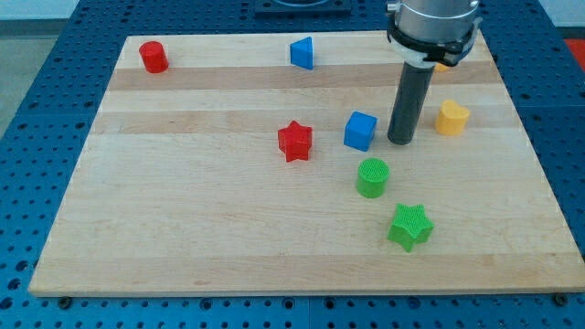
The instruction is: Move the green circle towards the bottom center of the board
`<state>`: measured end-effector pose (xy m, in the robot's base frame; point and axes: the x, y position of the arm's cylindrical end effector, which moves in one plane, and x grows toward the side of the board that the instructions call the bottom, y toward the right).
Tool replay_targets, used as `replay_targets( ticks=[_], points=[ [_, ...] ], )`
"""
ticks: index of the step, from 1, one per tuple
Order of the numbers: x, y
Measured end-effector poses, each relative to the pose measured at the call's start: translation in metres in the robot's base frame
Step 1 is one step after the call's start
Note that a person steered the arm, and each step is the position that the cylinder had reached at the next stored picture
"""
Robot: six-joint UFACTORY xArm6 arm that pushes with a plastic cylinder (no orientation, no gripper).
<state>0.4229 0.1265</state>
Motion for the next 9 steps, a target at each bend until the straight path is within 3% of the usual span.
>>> replay_targets(
  ticks=[2, 3, 4, 7, 9],
  points=[
    [-0.003, -0.001],
    [0.042, -0.016],
    [0.044, -0.017],
    [0.062, -0.09],
    [0.035, -0.04]
  ],
)
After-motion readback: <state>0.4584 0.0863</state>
